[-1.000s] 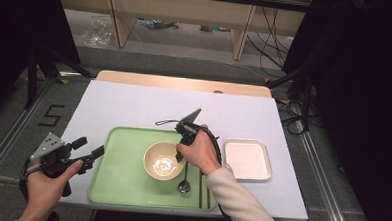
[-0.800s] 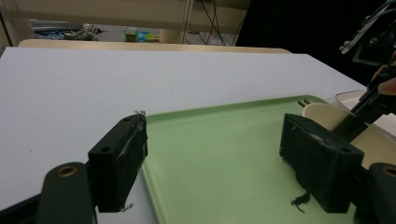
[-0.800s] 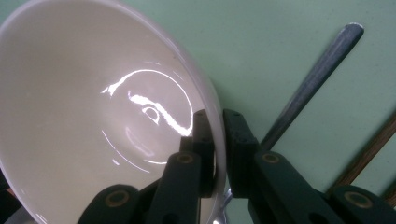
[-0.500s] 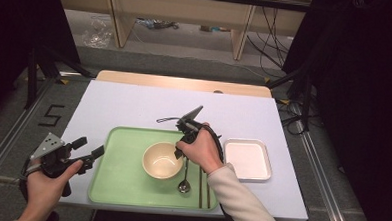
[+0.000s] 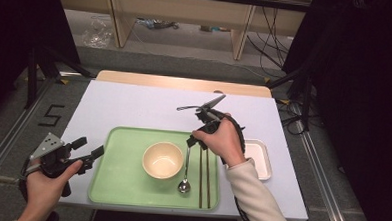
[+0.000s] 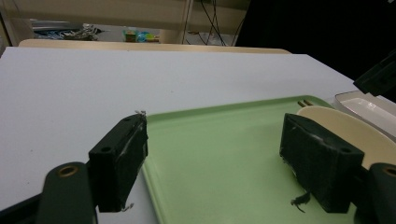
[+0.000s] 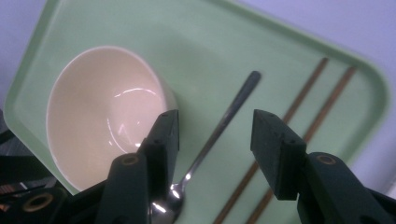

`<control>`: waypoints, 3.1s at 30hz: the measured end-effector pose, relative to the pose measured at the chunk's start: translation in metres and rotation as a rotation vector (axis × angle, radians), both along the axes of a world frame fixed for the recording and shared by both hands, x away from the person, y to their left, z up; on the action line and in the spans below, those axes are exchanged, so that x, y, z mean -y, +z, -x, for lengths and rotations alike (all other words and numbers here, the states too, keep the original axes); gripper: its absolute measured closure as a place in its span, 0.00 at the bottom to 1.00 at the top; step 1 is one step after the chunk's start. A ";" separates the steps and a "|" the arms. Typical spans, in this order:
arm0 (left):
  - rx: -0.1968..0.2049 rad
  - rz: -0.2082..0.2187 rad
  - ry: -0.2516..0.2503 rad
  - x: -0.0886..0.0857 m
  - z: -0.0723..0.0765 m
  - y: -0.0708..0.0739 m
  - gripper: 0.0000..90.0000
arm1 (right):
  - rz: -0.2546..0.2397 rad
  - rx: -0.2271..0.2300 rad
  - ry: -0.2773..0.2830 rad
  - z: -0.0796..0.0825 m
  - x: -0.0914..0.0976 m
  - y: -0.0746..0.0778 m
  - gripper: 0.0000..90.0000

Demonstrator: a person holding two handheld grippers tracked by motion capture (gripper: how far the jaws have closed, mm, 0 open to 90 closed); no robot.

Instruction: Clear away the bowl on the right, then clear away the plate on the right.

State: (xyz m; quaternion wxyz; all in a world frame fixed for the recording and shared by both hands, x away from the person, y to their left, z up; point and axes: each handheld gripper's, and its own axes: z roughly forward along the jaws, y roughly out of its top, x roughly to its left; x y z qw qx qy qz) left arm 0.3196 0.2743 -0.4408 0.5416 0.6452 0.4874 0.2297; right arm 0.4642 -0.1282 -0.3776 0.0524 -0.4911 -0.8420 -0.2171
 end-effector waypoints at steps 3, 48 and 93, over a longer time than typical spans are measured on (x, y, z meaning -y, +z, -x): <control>-0.001 0.002 0.000 0.000 0.000 0.000 0.26 | -0.020 0.004 -0.031 -0.004 0.017 0.005 0.58; -0.009 -0.003 0.008 0.001 -0.002 -0.002 0.26 | 0.174 -0.044 -0.461 -0.027 0.197 -0.016 0.63; -0.011 -0.001 -0.001 -0.001 -0.001 -0.002 0.26 | 0.200 -0.221 -0.434 -0.033 0.221 -0.071 0.96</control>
